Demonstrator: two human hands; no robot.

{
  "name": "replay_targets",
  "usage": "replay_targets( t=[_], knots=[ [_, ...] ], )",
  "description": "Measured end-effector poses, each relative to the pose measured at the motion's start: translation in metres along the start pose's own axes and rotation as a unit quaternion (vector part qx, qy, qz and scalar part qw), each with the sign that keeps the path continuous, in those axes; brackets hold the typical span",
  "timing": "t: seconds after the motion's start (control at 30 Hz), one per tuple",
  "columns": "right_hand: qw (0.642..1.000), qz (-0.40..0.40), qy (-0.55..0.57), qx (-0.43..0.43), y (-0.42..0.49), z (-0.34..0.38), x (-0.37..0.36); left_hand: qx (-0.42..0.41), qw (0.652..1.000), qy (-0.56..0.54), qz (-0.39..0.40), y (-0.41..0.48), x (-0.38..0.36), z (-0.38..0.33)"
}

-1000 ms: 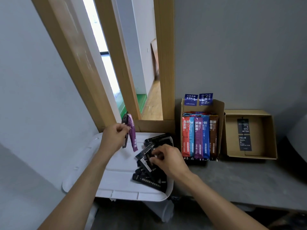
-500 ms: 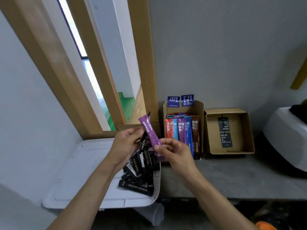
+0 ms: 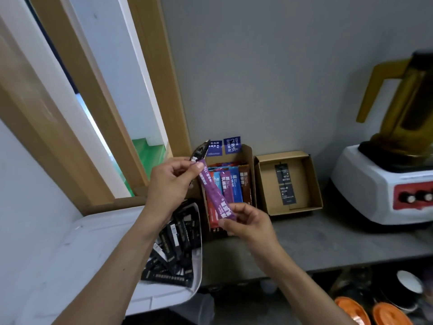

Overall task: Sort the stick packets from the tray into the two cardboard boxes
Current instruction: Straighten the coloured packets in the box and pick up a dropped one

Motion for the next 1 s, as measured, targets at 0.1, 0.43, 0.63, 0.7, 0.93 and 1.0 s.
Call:
replay_targets(
  t=[0.1,0.43,0.63,0.7,0.93,1.0],
  knots=[
    [0.995,-0.026,0.094,-0.028,0.001,-0.003,0.005,0.001,0.999,0.031,0.007,-0.003,0.001,-0.002],
    [0.986,-0.104,0.033,0.123,0.01,0.044,0.03,-0.067,0.989,0.113,0.069,-0.006,-0.01,-0.021],
    [0.991,-0.057,-0.037,0.114,0.019,0.042,0.018,-0.04,0.955,0.235,0.179,0.007,-0.055,-0.022],
    [0.991,-0.062,-0.043,0.109,0.021,0.041,0.022,-0.047,0.951,0.252,0.175,0.013,-0.055,-0.029],
    [0.987,-0.041,-0.112,0.105,0.024,0.036,0.03,-0.089,0.93,0.314,0.169,0.029,-0.063,-0.045],
    [0.987,-0.042,-0.127,0.088,0.024,0.027,0.033,-0.111,0.916,0.355,0.149,0.032,-0.064,-0.045]
  ],
)
Point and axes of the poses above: each hand's wrist, its own y-axis towards the middle knuckle, its own x-axis out of the back of the hand, z = x × y, the point moved 5 cm from there along y, towards the middle knuckle, and after that the axes turned 4 degrees about -y, right-handed, at the moved point
